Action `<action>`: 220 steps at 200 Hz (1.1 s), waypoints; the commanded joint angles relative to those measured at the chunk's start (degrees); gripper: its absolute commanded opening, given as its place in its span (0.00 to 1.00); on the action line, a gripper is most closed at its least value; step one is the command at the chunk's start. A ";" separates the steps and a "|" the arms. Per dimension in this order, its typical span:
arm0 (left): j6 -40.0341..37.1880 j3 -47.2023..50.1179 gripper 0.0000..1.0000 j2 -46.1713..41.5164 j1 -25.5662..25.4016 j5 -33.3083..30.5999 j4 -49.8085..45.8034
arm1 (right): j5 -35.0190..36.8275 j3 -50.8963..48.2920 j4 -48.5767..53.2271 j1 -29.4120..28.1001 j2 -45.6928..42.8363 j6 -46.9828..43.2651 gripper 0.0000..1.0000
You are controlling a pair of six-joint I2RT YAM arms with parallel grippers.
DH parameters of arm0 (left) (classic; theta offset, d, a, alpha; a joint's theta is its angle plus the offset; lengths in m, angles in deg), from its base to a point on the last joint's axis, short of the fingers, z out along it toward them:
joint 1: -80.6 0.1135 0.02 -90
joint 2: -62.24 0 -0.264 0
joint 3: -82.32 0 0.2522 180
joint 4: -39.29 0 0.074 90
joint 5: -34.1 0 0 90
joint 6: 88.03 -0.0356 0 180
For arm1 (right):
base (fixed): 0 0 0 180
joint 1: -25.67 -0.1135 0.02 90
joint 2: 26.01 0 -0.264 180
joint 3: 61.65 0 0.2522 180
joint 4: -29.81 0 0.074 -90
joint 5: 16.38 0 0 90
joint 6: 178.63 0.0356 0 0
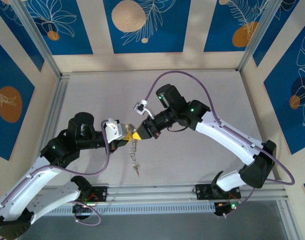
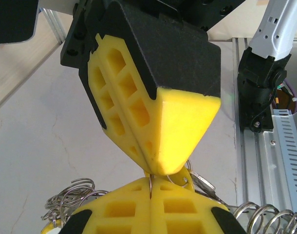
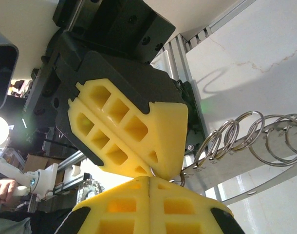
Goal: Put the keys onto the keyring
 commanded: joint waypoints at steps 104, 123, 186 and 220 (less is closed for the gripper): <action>-0.82 -0.36 0.00 -0.54 -0.92 0.80 0.91 | 3.43 1.59 -0.52 -0.89 -1.71 0.31 0.00; -0.60 -0.33 0.00 -0.46 -0.96 1.16 1.19 | 3.61 1.70 -0.61 -1.15 -1.44 0.31 0.00; 0.05 0.09 0.00 -0.28 -1.00 2.19 1.91 | 5.43 2.00 -1.11 -2.24 -1.16 0.58 0.00; 0.89 0.07 0.00 -0.45 -0.96 4.94 1.92 | 10.05 1.47 -2.38 -2.65 -1.90 1.60 0.00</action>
